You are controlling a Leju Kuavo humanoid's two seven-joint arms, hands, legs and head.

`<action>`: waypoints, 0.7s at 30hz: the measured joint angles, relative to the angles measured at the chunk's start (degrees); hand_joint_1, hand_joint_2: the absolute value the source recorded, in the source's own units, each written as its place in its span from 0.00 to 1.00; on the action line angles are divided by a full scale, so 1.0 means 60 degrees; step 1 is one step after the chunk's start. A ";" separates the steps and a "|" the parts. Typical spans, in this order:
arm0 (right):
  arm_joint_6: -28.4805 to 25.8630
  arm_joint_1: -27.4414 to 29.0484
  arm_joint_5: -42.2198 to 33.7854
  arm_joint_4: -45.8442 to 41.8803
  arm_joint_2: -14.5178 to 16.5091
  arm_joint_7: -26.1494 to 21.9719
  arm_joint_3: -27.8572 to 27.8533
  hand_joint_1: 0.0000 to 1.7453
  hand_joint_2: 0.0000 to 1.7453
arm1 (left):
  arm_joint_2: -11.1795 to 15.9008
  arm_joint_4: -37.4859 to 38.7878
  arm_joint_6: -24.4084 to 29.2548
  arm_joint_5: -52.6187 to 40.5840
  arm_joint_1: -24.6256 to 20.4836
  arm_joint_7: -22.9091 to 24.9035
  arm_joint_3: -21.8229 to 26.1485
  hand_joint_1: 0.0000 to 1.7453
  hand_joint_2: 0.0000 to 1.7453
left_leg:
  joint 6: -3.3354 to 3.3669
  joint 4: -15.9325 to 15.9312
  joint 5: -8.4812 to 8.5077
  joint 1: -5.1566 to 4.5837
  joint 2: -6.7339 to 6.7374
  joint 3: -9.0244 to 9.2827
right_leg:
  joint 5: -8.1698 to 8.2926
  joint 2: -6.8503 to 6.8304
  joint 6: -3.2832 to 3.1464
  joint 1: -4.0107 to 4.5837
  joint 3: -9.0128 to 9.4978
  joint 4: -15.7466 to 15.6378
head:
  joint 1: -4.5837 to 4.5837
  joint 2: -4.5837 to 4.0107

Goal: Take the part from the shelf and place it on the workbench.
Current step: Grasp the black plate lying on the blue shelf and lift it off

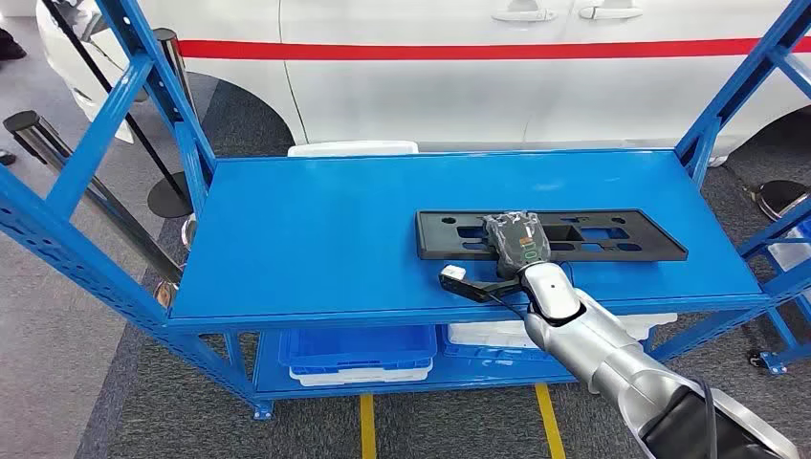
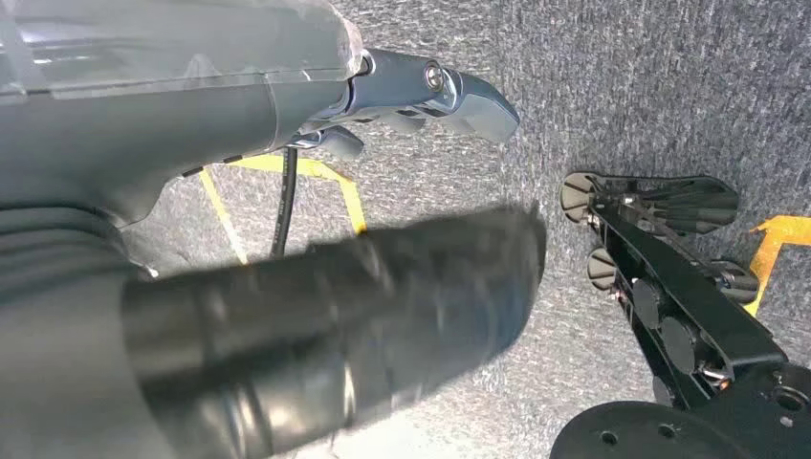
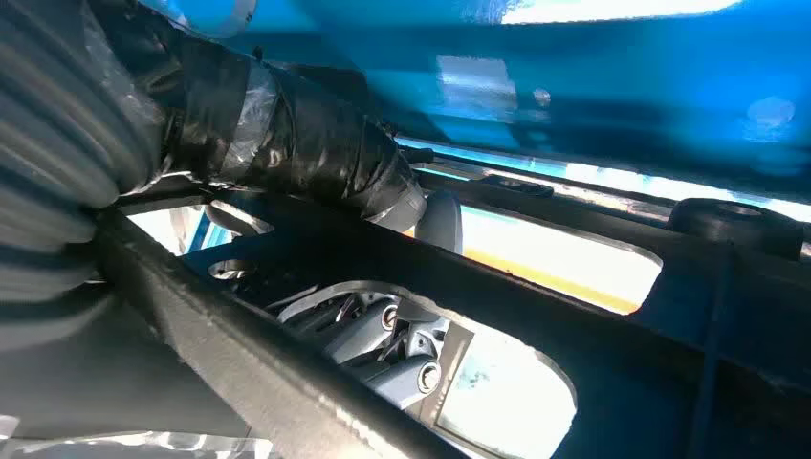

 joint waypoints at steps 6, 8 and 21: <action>0.0001 -0.0002 -0.0045 0.0004 -0.0003 -0.0075 0.0000 1.00 1.00 | 0.0027 0.0000 -0.0013 -0.0011 -0.0003 -0.0015 -0.0031 0.00 1.00 | 0.0001 0.0000 0.0000 -0.0004 0.0000 0.0000 | 0.0000 0.0000 0.0000 -0.0003 0.0001 -0.0002 | 0.0000 0.0000; -0.0001 -0.0001 -0.0056 0.0004 -0.0006 -0.0110 0.0000 1.00 1.00 | 0.0032 0.0000 -0.0019 -0.0025 -0.0003 -0.0027 -0.0043 0.00 1.00 | 0.0001 0.0000 -0.0001 -0.0005 0.0000 0.0000 | 0.0000 0.0000 0.0000 -0.0004 0.0001 -0.0002 | 0.0000 0.0000; -0.0619 0.0038 -0.0497 -0.1346 -0.0364 -0.0541 -0.0020 1.00 1.00 | 0.0036 0.0000 0.0070 -0.0058 -0.0033 -0.0005 -0.0049 0.00 1.00 | 0.0024 0.0016 -0.0004 -0.0024 -0.0001 -0.0005 | 0.0019 -0.0003 0.0036 -0.0025 0.0003 -0.0028 | -0.0001 0.0000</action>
